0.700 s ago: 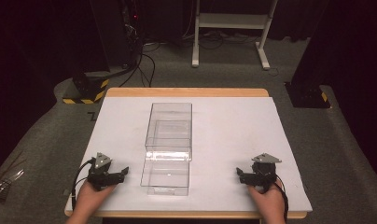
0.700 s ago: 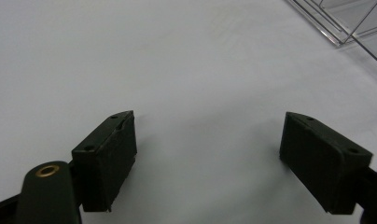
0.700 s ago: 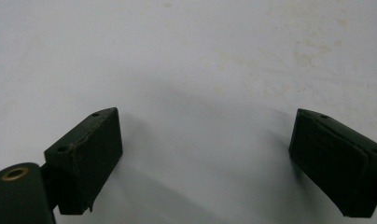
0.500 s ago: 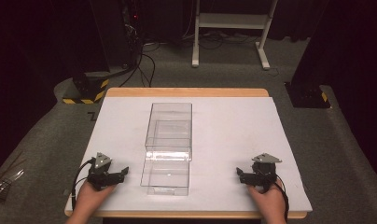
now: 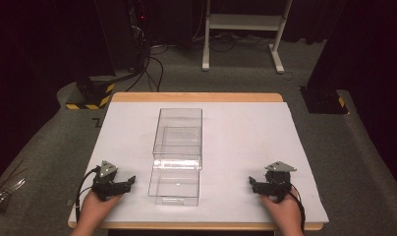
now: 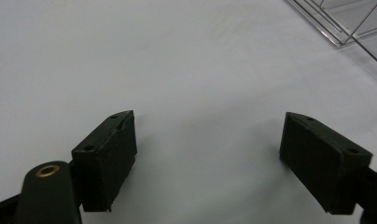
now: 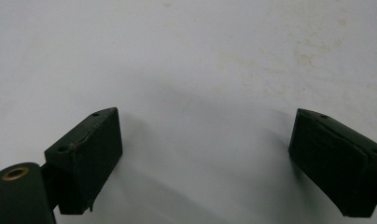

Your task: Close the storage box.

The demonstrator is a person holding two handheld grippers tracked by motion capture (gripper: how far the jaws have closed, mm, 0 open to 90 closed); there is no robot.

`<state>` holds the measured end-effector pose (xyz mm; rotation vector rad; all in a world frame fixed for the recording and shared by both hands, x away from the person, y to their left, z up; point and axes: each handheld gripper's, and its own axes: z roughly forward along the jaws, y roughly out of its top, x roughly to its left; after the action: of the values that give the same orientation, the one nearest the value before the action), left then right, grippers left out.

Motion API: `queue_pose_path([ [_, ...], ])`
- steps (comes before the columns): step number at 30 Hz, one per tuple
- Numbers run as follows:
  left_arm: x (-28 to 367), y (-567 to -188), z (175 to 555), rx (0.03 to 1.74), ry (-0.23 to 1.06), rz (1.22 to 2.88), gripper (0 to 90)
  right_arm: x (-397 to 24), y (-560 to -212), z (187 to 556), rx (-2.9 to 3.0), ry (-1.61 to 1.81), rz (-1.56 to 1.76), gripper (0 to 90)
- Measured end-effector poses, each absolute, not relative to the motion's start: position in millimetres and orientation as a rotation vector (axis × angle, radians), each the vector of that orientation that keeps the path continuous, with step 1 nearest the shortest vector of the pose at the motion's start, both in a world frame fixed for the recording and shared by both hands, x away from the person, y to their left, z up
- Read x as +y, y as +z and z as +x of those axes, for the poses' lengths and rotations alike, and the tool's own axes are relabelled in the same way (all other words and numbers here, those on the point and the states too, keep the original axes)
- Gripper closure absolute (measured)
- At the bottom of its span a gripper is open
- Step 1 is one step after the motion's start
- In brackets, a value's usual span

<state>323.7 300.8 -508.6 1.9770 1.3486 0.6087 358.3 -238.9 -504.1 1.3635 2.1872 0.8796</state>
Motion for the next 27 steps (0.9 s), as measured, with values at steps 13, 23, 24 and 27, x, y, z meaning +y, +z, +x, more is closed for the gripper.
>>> queue_pose_path([
  [13, 300.7, -508.3, 323.5, 1.351, 0.612, 1.970, 20.7, -238.5, -503.9, 357.9, 2.187, 0.878, 1.360, 10.5],
  [23, 303.0, -505.7, 324.8, 1.350, 0.558, 1.976, 15.1, -238.5, -504.1, 357.7, 2.185, 0.878, 1.360, 10.5],
  [24, 303.2, -505.3, 324.5, 1.342, 0.558, 1.968, 15.0, -238.5, -504.1, 357.7, 2.186, 0.878, 1.360, 10.5],
  [27, 302.8, -503.2, 323.6, 1.323, 0.559, 1.960, 14.6, -238.5, -504.1, 357.6, 2.185, 0.878, 1.360, 10.6],
])
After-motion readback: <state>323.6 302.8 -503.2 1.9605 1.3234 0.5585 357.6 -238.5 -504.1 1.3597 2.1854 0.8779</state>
